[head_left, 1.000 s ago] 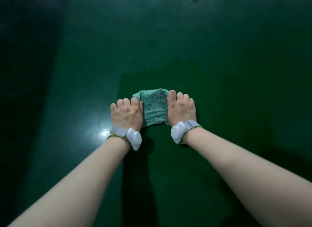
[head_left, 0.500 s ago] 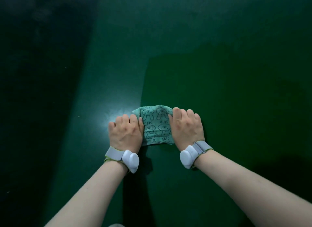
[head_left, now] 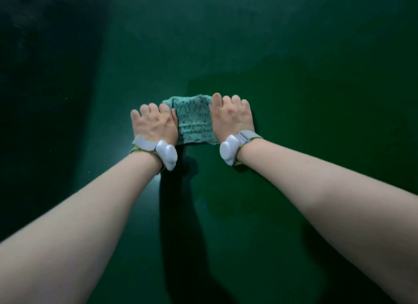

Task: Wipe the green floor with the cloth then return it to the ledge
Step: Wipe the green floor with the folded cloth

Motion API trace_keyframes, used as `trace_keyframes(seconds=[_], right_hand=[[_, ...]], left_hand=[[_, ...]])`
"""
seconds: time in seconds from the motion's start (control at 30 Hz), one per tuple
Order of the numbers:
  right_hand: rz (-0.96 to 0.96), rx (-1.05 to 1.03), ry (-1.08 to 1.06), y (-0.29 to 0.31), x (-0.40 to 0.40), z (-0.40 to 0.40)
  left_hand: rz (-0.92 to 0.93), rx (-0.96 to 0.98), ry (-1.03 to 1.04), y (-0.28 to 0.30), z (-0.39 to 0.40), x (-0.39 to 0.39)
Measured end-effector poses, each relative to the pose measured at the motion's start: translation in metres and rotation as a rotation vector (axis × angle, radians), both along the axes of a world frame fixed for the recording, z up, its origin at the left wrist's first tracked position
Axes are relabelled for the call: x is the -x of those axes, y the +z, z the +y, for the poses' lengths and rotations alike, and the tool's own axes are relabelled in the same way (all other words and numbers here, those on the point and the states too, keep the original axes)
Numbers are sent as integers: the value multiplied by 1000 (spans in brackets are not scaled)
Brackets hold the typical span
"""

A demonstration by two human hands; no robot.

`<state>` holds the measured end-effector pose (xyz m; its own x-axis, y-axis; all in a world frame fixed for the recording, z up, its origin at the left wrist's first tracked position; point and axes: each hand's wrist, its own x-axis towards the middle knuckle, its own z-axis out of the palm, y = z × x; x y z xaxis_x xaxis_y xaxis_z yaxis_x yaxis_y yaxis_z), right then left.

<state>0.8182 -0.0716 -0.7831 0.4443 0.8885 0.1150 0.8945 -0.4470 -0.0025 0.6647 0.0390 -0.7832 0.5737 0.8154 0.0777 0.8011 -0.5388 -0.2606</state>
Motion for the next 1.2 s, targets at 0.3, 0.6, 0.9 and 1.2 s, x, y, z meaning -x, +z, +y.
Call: trace_keyframes(seconds=[0.3,0.6,0.9,1.2], right_hand=[[-12,64,-58,-1,-45,95],[3,142,-128,1,-59,156],[43,156,-80,5,-45,133],[56,111,89,7,21,31]], left_hand=[[101,23,52,7,81,-61],[250,85,103,21,107,-89],[236,121,125,24,87,-63],[154,153,136,21,6,18]])
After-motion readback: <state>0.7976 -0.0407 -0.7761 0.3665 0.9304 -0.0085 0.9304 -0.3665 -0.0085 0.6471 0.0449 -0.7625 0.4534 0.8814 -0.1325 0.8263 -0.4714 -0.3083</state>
